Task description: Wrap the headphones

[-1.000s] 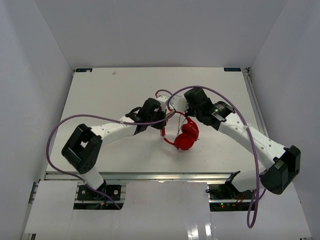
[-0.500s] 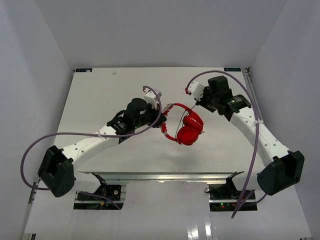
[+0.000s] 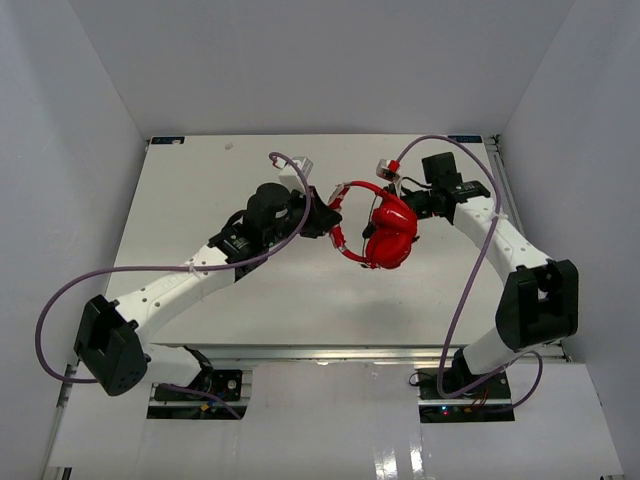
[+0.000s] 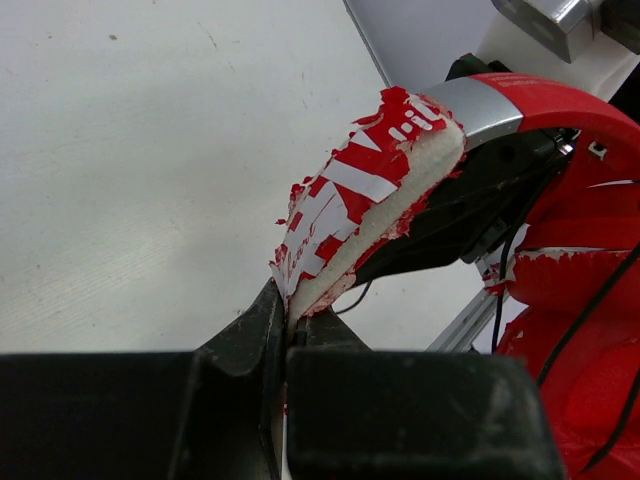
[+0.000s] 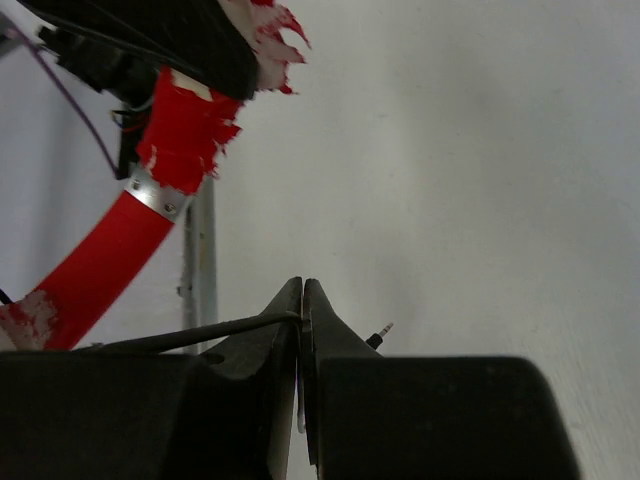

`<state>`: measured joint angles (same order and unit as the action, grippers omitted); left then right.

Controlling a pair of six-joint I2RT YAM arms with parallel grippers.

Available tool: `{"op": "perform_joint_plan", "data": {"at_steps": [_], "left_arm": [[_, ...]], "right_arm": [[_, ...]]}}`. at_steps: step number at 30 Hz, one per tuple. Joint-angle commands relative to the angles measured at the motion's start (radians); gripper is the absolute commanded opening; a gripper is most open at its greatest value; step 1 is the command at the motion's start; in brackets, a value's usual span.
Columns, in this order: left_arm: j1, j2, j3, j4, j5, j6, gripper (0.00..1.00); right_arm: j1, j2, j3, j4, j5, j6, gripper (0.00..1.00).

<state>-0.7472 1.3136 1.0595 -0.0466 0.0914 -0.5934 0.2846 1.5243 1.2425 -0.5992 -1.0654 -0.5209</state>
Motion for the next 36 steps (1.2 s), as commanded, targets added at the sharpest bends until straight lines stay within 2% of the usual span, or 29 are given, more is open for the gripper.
{"op": "perform_joint_plan", "data": {"at_steps": [1, 5, 9, 14, 18, 23, 26, 29, 34, 36], "left_arm": [[-0.004, 0.001, 0.088, 0.291, -0.068, -0.209, 0.0], [-0.004, 0.045, 0.086, 0.389, -0.187, -0.238, 0.0], [-0.004, 0.092, 0.125, 0.43, -0.208, -0.248, 0.0], [-0.004, 0.088, 0.159, 0.42, -0.24, -0.235, 0.0], [-0.005, 0.043, 0.172, 0.386, -0.326, -0.202, 0.0], [-0.003, 0.001, 0.175, 0.33, -0.414, -0.192, 0.0], [-0.003, -0.019, 0.157, 0.323, -0.461, -0.198, 0.0], [-0.003, -0.044, 0.12, 0.327, -0.502, -0.224, 0.0], [-0.004, -0.066, 0.073, 0.273, -0.618, -0.314, 0.0], [-0.003, -0.074, 0.045, 0.259, -0.667, -0.355, 0.0]], "right_arm": [[-0.004, 0.061, 0.019, 0.044, -0.287, 0.115, 0.08], [-0.004, 0.071, -0.034, 0.131, -0.364, 0.197, 0.11], [-0.004, 0.056, -0.088, 0.241, -0.412, 0.302, 0.17], [-0.004, 0.044, -0.118, 0.276, -0.417, 0.34, 0.22], [-0.004, 0.018, -0.148, 0.323, -0.395, 0.373, 0.22], [-0.004, -0.029, -0.216, 0.474, -0.348, 0.513, 0.22], [-0.01, -0.05, -0.221, 0.48, -0.323, 0.513, 0.21], [-0.014, -0.078, -0.231, 0.477, -0.274, 0.535, 0.09], [-0.017, -0.124, -0.251, 0.448, -0.102, 0.519, 0.08], [-0.013, -0.141, -0.244, 0.398, -0.028, 0.459, 0.08]]}}
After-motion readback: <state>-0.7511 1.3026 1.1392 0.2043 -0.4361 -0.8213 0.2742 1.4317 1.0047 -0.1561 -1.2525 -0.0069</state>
